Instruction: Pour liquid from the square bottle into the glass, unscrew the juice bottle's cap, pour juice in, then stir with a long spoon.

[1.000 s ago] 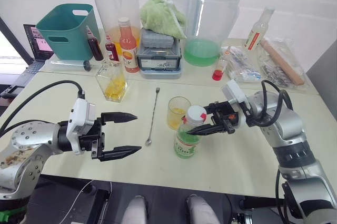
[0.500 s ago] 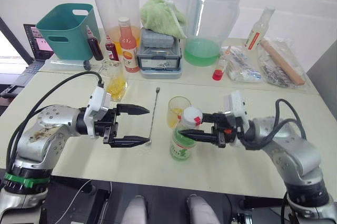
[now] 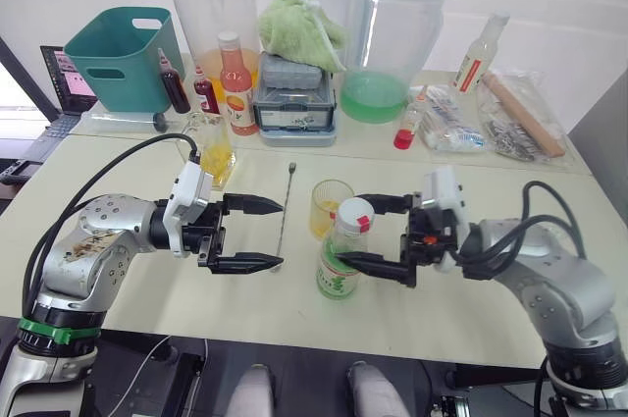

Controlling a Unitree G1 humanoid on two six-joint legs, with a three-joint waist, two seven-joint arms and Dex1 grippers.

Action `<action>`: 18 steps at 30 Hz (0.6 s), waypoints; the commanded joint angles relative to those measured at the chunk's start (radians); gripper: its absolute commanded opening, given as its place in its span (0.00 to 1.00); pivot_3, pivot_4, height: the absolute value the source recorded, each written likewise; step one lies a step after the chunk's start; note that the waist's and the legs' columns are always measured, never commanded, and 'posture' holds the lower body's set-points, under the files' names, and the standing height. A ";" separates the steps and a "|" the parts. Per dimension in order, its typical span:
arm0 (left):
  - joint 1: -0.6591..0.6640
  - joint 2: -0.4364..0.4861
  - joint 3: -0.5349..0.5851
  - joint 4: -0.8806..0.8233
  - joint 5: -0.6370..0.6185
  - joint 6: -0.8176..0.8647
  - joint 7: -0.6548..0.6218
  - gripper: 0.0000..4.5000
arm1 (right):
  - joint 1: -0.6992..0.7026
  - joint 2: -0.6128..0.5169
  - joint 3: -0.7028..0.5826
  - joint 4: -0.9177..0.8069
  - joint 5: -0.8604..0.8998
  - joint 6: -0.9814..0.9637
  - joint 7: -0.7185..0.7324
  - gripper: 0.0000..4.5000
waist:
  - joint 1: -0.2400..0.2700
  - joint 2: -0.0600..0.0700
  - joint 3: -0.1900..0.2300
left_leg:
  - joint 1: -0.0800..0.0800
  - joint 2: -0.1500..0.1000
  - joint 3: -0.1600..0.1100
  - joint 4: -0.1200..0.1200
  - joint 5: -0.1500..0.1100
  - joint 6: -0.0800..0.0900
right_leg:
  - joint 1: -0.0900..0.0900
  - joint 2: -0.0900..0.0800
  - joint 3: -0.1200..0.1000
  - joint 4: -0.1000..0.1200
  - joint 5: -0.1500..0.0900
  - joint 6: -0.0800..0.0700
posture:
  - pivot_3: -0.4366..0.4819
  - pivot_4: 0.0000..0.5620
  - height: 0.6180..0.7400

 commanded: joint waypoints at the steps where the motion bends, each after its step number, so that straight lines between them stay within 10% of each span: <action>1: -0.031 -0.014 0.005 -0.043 -0.038 0.020 0.005 1.00 | 0.057 -0.071 -0.142 -0.019 0.101 0.019 0.054 0.99 | 0.007 0.000 0.000 | 0.000 0.000 0.000 0.000 0.000 0.000 | 0.000 0.000 0.000 0.000 0.000 0.000 | 0.48 0.27 0.86; 18: -0.247 -0.187 -0.162 0.058 0.020 0.067 0.024 1.00 | 0.430 -0.223 -0.564 -0.177 0.261 0.031 0.038 0.99 | 0.000 -0.001 0.000 | 0.001 -0.001 -0.001 0.001 0.000 0.000 | 0.003 0.000 0.001 -0.001 0.000 0.002 | 0.48 0.27 0.86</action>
